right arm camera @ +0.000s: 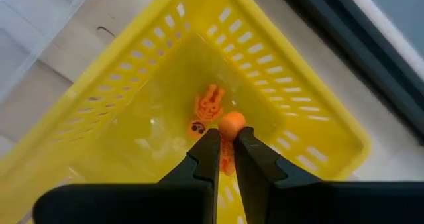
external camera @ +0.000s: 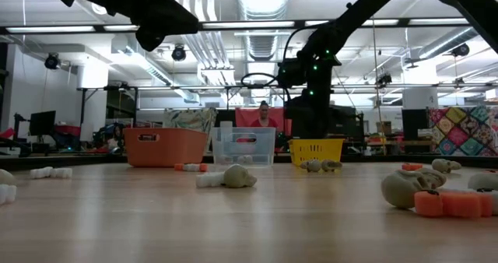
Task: Sort Halloween decoration
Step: Put the orange skeleton toy into the yellow bin
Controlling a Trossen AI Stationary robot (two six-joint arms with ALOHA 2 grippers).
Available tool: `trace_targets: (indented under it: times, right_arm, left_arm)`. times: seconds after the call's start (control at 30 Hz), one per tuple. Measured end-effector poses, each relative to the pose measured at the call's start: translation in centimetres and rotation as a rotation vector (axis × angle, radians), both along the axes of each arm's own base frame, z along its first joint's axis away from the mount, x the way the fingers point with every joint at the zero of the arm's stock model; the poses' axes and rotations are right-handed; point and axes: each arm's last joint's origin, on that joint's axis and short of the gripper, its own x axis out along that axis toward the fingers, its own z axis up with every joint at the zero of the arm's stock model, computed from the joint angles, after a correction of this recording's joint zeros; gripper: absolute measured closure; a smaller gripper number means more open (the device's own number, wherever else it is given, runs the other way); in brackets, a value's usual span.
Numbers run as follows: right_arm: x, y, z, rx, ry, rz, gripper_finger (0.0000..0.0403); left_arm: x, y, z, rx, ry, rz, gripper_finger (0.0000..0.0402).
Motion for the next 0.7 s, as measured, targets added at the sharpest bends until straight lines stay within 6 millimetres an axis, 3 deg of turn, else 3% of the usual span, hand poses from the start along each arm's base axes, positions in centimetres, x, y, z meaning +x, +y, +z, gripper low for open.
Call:
trace_targets:
  times: [0.27, 0.7]
  right_arm:
    - [0.12, 0.11, 0.00, 0.039, -0.037, -0.004, 0.0353]
    - [0.22, -0.01, 0.05, 0.010, -0.029, 0.061, 0.0362]
  left_arm:
    - [-0.01, 0.00, -0.02, 0.003, 0.003, -0.001, 0.0326]
    - [-0.02, -0.01, -0.07, 0.003, 0.009, -0.002, 0.0326]
